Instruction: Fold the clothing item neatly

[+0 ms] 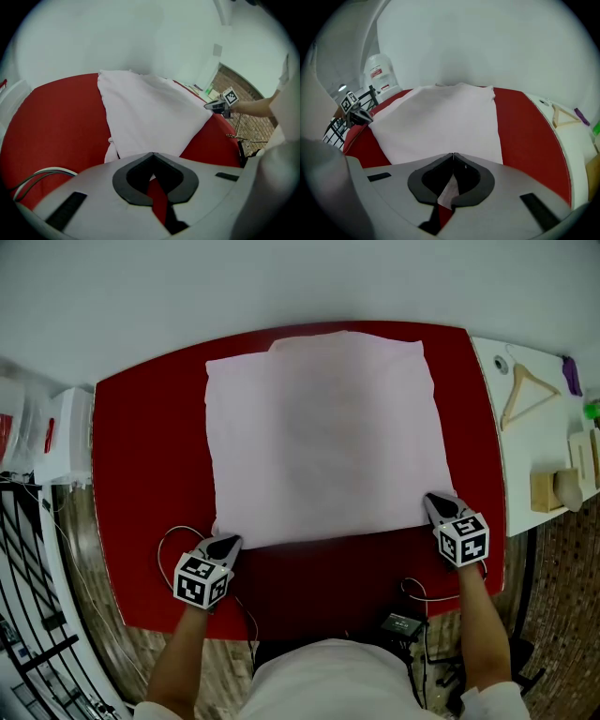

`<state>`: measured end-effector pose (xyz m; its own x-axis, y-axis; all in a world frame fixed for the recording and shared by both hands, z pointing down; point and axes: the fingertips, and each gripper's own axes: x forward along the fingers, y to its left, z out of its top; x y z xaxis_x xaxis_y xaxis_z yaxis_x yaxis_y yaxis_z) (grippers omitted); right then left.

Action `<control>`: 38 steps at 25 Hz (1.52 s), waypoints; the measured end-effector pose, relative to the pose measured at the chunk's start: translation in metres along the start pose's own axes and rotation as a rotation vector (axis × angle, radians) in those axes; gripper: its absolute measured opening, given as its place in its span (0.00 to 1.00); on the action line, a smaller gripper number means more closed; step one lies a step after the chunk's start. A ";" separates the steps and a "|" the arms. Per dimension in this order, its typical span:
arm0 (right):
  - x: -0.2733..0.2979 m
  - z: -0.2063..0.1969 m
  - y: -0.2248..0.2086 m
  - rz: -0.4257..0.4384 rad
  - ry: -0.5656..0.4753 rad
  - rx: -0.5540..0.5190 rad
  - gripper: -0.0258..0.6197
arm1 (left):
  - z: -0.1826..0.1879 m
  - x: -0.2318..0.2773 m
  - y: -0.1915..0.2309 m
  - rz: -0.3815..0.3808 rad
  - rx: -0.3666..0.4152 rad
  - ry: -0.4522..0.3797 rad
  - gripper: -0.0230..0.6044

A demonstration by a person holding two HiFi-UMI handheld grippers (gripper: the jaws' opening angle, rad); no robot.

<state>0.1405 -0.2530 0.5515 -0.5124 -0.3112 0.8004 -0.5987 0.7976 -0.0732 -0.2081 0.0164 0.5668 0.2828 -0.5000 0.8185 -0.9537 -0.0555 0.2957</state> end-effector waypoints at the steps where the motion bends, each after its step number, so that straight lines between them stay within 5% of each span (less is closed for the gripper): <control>1: -0.002 0.002 0.000 -0.012 -0.003 -0.002 0.06 | 0.000 -0.001 0.000 0.002 0.004 0.004 0.04; 7: -0.027 -0.006 0.003 -0.057 0.010 -0.032 0.06 | 0.010 -0.004 -0.008 0.013 0.054 -0.001 0.04; 14: -0.038 -0.052 -0.020 -0.099 0.069 0.062 0.06 | -0.008 -0.003 -0.006 -0.036 -0.067 -0.021 0.04; 19: -0.032 -0.030 -0.021 -0.095 0.039 0.082 0.06 | 0.000 -0.003 -0.010 -0.009 -0.001 -0.011 0.04; 27: -0.032 -0.050 -0.022 -0.094 0.052 0.086 0.06 | -0.014 -0.002 -0.010 -0.058 -0.110 -0.017 0.04; 38: -0.027 -0.047 -0.023 -0.133 0.027 0.025 0.06 | -0.010 0.000 -0.008 -0.071 -0.087 -0.066 0.04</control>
<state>0.1965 -0.2387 0.5594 -0.4109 -0.3992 0.8196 -0.6757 0.7369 0.0201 -0.1990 0.0258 0.5693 0.3393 -0.5534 0.7607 -0.9182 -0.0192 0.3956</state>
